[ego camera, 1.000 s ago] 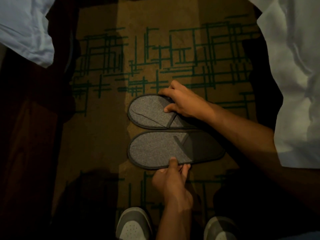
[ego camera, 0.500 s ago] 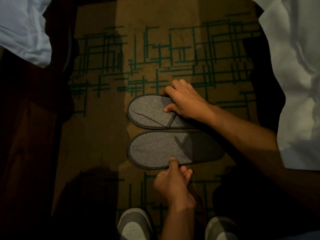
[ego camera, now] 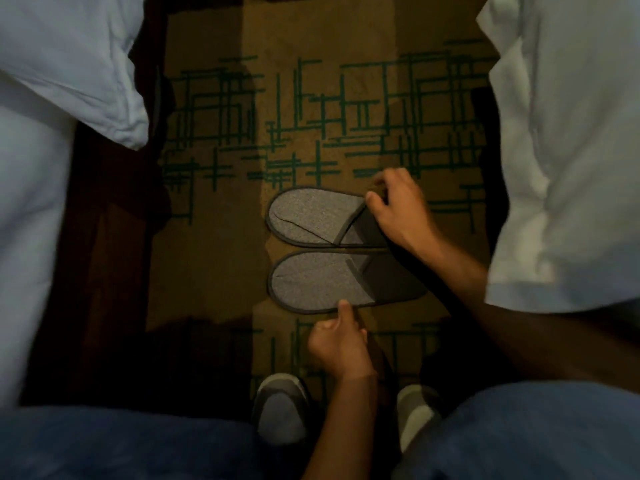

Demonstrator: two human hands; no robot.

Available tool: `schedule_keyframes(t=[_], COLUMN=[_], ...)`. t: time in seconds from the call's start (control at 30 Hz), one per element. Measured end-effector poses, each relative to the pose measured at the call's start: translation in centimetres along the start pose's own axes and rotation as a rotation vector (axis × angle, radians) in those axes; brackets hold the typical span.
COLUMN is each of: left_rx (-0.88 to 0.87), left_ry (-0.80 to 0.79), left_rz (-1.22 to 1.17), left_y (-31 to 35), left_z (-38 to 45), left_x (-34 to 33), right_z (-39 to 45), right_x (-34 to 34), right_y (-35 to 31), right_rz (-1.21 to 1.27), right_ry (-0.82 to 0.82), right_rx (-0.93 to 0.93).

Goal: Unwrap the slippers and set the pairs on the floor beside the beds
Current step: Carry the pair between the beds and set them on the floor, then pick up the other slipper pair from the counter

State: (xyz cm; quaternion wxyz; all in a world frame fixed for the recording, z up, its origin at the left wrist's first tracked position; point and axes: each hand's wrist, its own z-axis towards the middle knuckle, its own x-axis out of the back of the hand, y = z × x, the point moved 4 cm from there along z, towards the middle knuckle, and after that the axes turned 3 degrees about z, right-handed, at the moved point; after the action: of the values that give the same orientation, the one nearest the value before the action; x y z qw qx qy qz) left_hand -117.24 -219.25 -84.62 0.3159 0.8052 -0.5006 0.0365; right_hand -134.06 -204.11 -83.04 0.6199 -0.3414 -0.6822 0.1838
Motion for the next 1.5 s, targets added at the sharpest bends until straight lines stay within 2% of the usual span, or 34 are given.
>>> schedule_keyframes(t=[0.13,0.27,0.4,0.6,0.77,1.07,1.27,1.5], left_rx=[-0.063,-0.075,-0.118,-0.201,-0.335,-0.553,-0.566,-0.472], left_ry=[-0.022,-0.038,-0.079,-0.166,-0.271,-0.283,-0.335,-0.327], left_rz=[0.173,0.233,0.389,0.682,0.813,0.771,0.752,0.742], left_y=[2.7,5.9,9.5,16.1,22.6,33.0,34.4,32.6], left_z=[-4.0,-8.0,-13.6,-21.8,-30.1,-42.5,-48.2,-50.6], left_x=[4.0,7.8,13.0,21.4,25.9,32.0,35.6,38.1], right_z=[-5.0,-10.0,-15.2,-21.2,-24.7,-27.8,-30.1,-34.2], right_x=[3.7,6.8,12.3,22.1,30.9,45.9,54.5,60.4], right_y=[-0.4,-1.4,-4.9,-12.5,-20.4,-32.4,-35.6,-36.3], right_rz=[0.048,0.087,0.054,0.034,0.087,0.135,0.175,0.262], right_ry=[-0.077,-0.252,-0.437,-0.515,-0.504,-0.429,-0.307,-0.199], right_rx=[-0.192,-0.417,-0.47,-0.511,-0.494,-0.428,-0.466,-0.518])
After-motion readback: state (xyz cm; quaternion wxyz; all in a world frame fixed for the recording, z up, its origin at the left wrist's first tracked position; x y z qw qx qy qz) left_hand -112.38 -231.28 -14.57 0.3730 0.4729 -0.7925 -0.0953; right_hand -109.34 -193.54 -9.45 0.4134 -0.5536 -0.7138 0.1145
